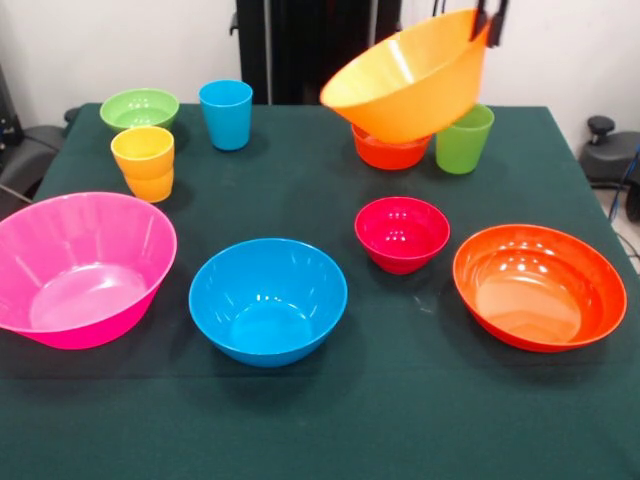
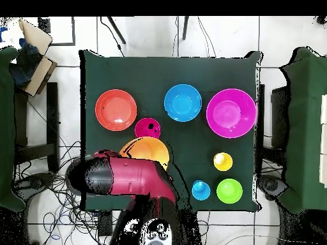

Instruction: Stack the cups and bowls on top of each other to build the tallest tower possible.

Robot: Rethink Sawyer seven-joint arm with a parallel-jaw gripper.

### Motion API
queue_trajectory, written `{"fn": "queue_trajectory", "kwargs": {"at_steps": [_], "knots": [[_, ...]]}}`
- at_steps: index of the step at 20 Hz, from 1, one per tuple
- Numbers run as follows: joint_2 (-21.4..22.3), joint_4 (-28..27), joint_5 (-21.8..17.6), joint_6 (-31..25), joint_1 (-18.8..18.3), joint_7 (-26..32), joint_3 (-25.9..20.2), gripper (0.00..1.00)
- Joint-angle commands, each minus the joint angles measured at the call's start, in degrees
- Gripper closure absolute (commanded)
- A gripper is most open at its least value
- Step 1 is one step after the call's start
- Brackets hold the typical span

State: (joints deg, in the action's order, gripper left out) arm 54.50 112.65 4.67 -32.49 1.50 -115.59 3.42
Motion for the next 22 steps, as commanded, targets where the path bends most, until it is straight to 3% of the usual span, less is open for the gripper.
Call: {"fn": "queue_trajectory", "kwargs": {"at_steps": [1,8,22], "knots": [[2.5,5.4,-3.5,3.5,-8.0,6.6,-5.8,1.00],[3.5,8.0,-6.8,4.6,-17.0,12.7,-10.4,1.00],[-0.1,6.5,-12.8,7.2,-19.8,7.4,-14.8,1.00]]}}
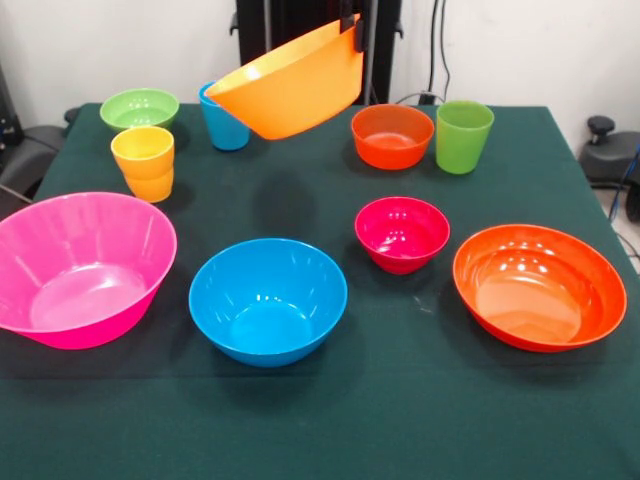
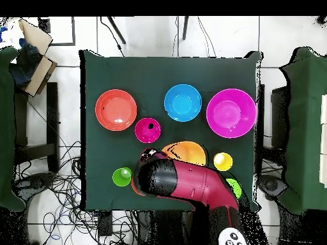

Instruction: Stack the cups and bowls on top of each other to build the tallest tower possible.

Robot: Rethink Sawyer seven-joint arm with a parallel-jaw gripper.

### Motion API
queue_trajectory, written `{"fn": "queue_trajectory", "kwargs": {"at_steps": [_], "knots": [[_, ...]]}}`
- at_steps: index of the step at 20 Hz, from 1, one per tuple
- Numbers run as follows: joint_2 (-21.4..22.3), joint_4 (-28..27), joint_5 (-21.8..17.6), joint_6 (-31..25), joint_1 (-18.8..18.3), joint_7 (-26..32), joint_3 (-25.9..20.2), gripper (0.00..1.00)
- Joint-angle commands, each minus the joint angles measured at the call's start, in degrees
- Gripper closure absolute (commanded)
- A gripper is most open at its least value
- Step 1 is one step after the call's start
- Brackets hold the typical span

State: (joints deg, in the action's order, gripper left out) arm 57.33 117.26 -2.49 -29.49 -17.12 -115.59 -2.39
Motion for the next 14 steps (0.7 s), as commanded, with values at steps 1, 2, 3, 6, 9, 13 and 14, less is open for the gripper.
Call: {"fn": "queue_trajectory", "kwargs": {"at_steps": [1,2,3,6,9,13,14], "knots": [[-3.1,1.7,-6.0,4.3,-1.2,7.2,-9.3,1.00],[-3.4,1.4,-6.2,4.0,-1.5,7.1,-9.5,1.00],[-3.4,1.3,-6.4,3.8,-1.7,7.1,-9.8,1.00],[-3.4,1.2,-6.9,3.4,-2.4,7.1,-10.6,1.00],[-3.0,1.3,-7.2,2.7,-3.0,7.1,-11.2,1.00],[-3.4,0.9,-8.2,2.2,-4.3,7.4,-12.1,1.00],[-3.3,0.7,-8.4,1.8,-4.5,7.4,-12.2,1.00]]}}
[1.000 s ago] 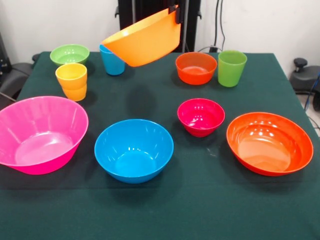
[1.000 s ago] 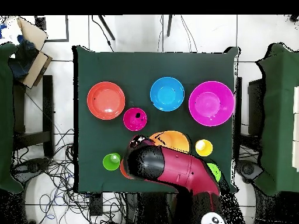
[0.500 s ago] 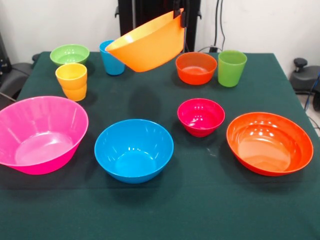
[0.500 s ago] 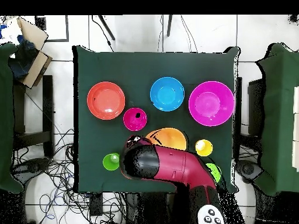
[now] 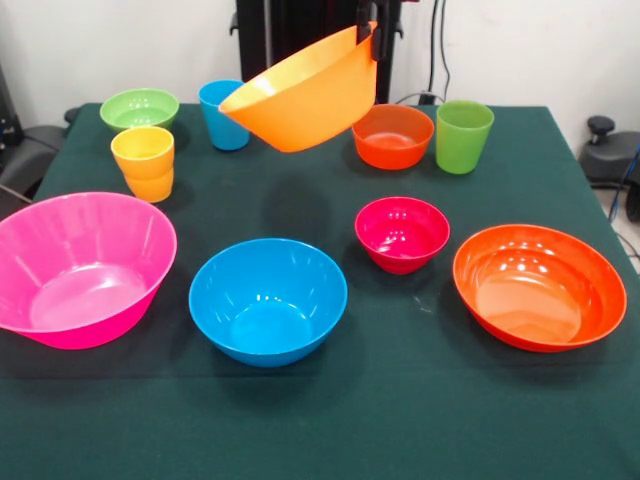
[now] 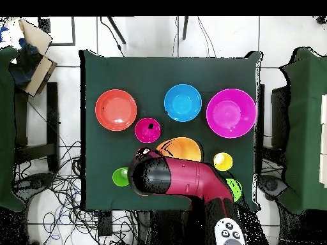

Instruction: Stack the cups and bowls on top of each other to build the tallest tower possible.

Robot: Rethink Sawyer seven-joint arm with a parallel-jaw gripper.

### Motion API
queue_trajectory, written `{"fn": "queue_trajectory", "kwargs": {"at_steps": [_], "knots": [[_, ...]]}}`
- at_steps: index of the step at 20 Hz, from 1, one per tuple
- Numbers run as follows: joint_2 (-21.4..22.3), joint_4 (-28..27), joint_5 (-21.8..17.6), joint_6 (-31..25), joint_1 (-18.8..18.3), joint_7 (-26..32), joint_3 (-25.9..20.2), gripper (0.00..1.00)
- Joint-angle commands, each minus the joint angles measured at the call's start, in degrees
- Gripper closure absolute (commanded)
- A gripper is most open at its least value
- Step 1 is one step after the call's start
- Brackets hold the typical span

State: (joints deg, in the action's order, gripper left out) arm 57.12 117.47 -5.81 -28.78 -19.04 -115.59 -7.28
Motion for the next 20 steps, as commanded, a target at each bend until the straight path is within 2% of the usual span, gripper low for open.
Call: {"fn": "queue_trajectory", "kwargs": {"at_steps": [1,8,20], "knots": [[-3.0,0.5,-5.2,0.9,-2.7,7.2,-7.4,1.00],[-0.3,1.9,-6.5,2.0,-1.9,5.1,-7.5,1.00],[0.8,0.6,-6.1,-2.7,-1.6,5.4,-7.7,1.00]]}}
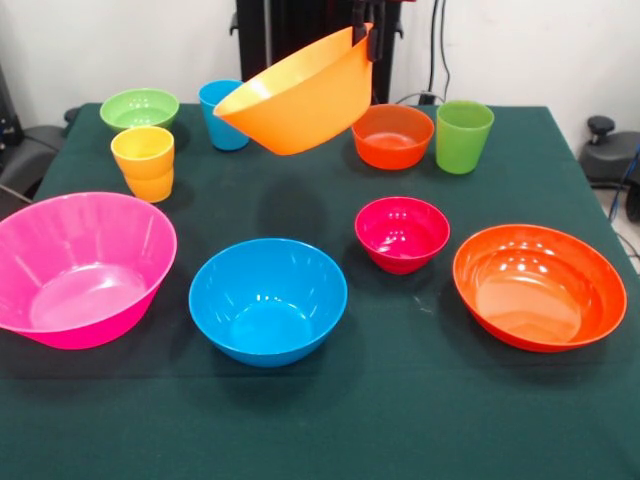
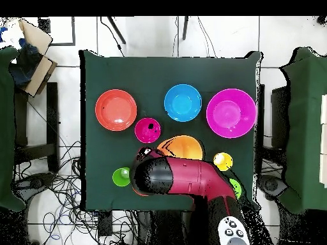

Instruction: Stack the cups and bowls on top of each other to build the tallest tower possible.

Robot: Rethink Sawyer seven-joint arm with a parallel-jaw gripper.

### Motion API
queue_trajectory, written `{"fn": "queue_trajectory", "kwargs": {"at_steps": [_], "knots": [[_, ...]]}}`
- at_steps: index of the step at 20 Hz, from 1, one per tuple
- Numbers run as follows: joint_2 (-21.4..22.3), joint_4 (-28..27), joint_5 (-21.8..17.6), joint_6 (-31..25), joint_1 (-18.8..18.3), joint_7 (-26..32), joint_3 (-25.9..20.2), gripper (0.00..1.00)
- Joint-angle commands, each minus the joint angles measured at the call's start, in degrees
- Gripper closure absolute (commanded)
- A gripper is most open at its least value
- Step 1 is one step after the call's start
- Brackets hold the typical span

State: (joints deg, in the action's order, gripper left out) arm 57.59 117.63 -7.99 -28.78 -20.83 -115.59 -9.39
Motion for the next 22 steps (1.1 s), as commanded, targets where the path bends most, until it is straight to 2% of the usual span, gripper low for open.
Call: {"fn": "queue_trajectory", "kwargs": {"at_steps": [1,17,22], "knots": [[0.3,0.4,-3.9,-2.8,0.2,5.3,-5.6,1.00],[0.5,0.7,-4.3,-2.5,0.1,4.8,-5.4,1.00],[0.7,1.3,-3.3,-2.9,-1.3,5.7,-6.5,1.00]]}}
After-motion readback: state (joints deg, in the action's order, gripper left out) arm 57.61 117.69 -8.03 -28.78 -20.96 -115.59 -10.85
